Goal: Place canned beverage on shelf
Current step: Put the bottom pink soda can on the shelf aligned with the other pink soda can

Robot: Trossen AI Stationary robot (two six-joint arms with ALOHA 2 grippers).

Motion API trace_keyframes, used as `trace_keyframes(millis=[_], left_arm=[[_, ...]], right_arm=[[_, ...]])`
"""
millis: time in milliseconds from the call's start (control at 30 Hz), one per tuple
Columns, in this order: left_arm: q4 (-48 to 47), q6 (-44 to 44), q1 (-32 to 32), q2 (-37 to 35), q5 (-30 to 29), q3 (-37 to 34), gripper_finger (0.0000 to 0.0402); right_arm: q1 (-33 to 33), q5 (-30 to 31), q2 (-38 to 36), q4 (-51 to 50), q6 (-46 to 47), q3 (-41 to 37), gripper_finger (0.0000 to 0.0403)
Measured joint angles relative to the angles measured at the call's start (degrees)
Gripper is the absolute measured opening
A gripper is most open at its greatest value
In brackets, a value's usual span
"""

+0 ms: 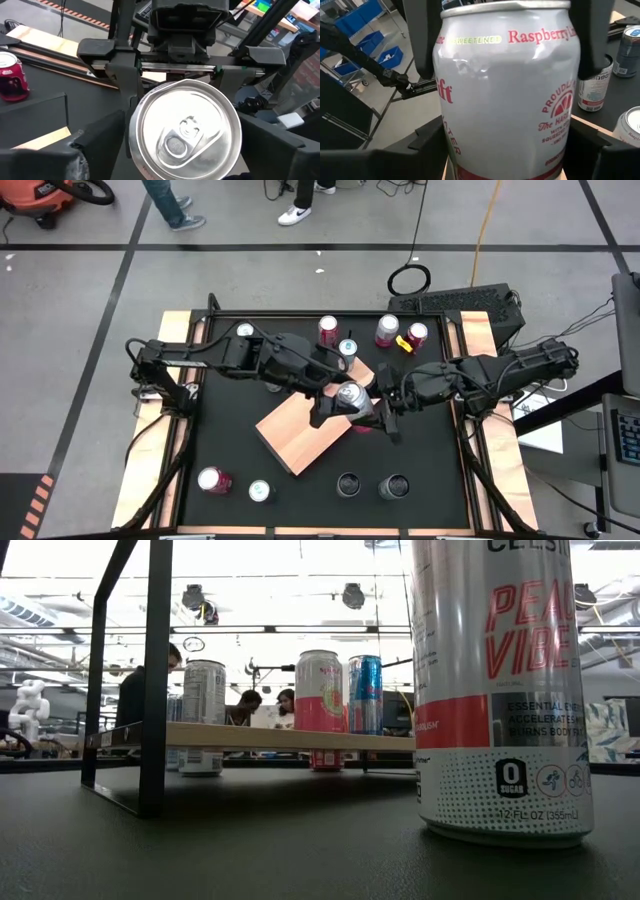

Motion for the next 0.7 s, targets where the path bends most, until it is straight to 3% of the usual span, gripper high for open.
trace_keyframes(millis=[267,467,700], left_arm=[[-1.09,0.05,0.02,0.00,0.78,0.00,0.0285],[-1.05,0.00,0.04,-0.02,1.75,0.00,0.0283],[-1.27,-0.29,0.04,0.04,1.93,-0.04,0.0283]], right_arm=[[0.00,0.00,0.04,-0.33,0.00,-0.02,0.0270],[0.02,0.12,0.04,-0.31,0.15,-0.02,0.0273],[0.02,0.19,-0.23,-3.96,2.42,0.06,0.0313]])
